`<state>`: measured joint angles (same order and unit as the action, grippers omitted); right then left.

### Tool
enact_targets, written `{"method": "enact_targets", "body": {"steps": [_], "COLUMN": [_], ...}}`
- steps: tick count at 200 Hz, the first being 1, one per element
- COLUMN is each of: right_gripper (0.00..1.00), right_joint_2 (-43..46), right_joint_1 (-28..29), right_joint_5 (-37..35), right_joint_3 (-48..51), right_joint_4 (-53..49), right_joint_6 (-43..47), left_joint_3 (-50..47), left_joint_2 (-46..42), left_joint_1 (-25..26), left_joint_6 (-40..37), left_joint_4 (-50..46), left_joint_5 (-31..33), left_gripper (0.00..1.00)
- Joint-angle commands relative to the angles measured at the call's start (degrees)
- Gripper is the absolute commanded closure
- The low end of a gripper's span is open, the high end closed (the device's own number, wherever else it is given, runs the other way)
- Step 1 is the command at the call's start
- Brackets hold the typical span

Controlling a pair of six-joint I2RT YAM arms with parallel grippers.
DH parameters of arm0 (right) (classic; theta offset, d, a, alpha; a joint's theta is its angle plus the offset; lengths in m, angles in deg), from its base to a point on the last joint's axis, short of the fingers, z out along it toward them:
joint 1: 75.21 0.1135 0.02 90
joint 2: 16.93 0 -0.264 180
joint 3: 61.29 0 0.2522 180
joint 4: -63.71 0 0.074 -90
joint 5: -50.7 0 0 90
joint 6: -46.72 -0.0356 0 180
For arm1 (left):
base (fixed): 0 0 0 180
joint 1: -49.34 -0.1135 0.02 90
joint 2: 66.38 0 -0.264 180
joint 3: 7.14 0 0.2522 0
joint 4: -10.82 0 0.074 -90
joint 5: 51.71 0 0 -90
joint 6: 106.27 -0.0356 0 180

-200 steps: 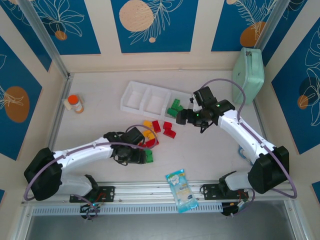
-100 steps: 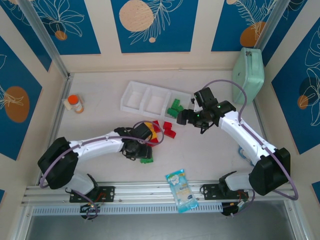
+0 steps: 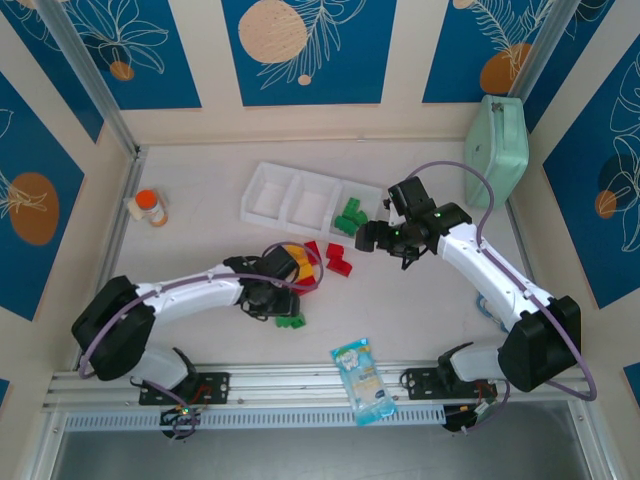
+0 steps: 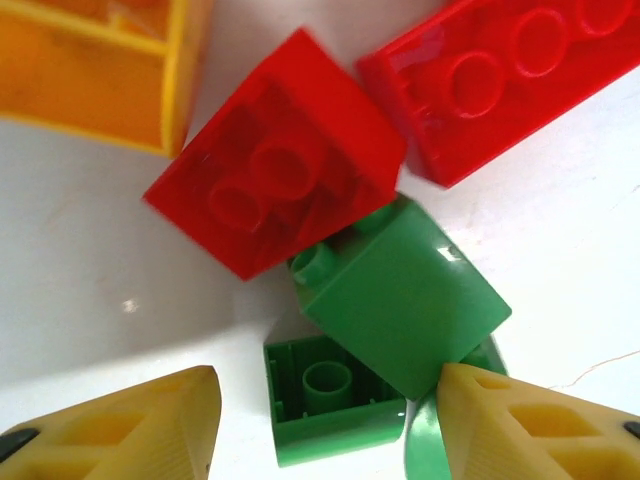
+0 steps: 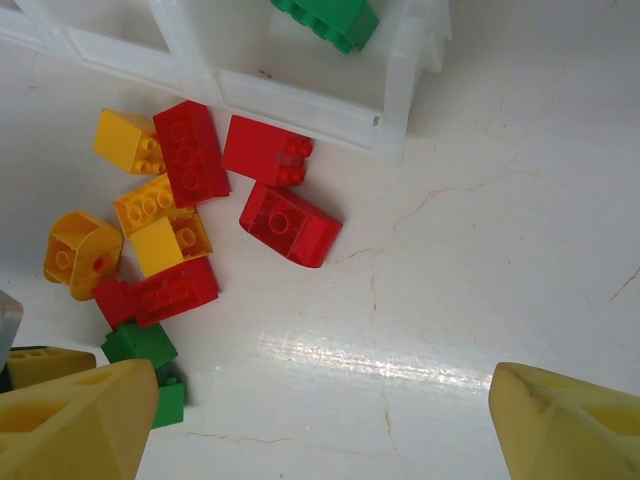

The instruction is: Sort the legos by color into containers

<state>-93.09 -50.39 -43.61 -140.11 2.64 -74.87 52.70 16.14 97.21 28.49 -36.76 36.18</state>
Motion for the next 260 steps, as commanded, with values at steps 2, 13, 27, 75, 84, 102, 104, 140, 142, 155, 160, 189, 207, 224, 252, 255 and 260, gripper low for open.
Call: {"method": "enact_targets", "body": {"steps": [2, 13, 27, 75, 84, 102, 104, 140, 142, 155, 160, 189, 207, 224, 252, 255, 260], "right_gripper": [0.14, 0.14, 0.14, 0.14, 0.14, 0.14, 0.14, 0.14, 0.14, 0.14, 0.14, 0.14, 0.14, 0.14, 0.14, 0.14, 0.14], "right_joint_2": [1.5, 1.5, 1.4, 1.3, 1.2, 1.2, 1.2, 0.9, 1.0, 0.9, 0.9, 0.9, 1.0, 1.1, 1.3, 1.4, 1.4], "right_joint_1": [0.4, 0.5, 0.7, 0.9, 1.0, 0.9, 1.0, 1.1, 1.1, 1.1, 1.1, 1.3, 1.3, 1.3, 1.3, 1.3, 1.4], "right_joint_5": [-0.1, 0.0, 0.0, -0.3, -0.3, -0.3, -0.3, -0.2, -0.2, -0.2, -0.2, -0.2, -0.2, -0.3, -0.3, -0.4, -0.4], "right_joint_3": [0.6, 0.7, 0.7, 0.3, 0.2, 0.3, 0.3, 0.7, 0.8, 0.8, 0.8, 0.8, 0.7, 0.8, 0.7, 0.6, 0.6], "right_joint_4": [-0.9, -0.7, -0.6, -1.1, -1.2, -1.3, -1.3, -0.9, -0.9, -0.9, -0.9, -0.9, -1.0, -1.1, -1.4, -1.5, -1.6], "right_joint_6": [-0.5, -0.7, -0.9, -0.8, -0.7, -0.7, -0.7, -0.8, -0.8, -0.8, -0.8, -0.8, -0.8, -0.8, -0.9, -0.8, -0.8], "left_joint_3": [-3.8, -4.5, -4.7, -4.6, -4.7, -5.0, -5.0, -5.8, -5.9, -6.5, -6.7, -8.0, -8.7, -9.6, -10.8, -10.8, -10.9], "left_joint_2": [-2.5, -3.4, -3.9, -4.2, -4.6, -5.2, -5.3, -5.5, -5.6, -5.8, -5.9, -6.7, -6.7, -6.7, -7.3, -7.3, -7.4], "left_joint_1": [-1.7, -2.1, -2.4, -2.6, -2.5, -2.4, -2.4, -1.6, -1.6, -1.5, -1.6, -1.6, -1.6, -1.6, -1.5, -1.6, -1.5], "left_joint_6": [0.5, 0.2, -0.2, -0.6, -0.5, -0.8, -0.8, 0.2, 0.3, 1.1, 1.2, 2.4, 2.9, 3.3, 3.1, 3.1, 3.2], "left_joint_4": [-3.9, -4.0, -5.1, -5.9, -5.9, -5.4, -5.4, -5.6, -5.5, -5.2, -5.1, -4.7, -3.8, -2.3, 0.2, 0.1, -0.2], "left_joint_5": [1.4, 1.3, 1.6, 0.5, 0.0, -2.3, -2.5, -2.6, -2.6, -2.3, -2.2, -1.4, -1.1, -1.3, -1.7, -1.6, -1.2], "left_gripper": [0.43, 0.43, 0.43, 0.43, 0.43, 0.45, 0.45, 0.48, 0.49, 0.50, 0.50, 0.50, 0.50, 0.53, 0.54, 0.54, 0.52]}}
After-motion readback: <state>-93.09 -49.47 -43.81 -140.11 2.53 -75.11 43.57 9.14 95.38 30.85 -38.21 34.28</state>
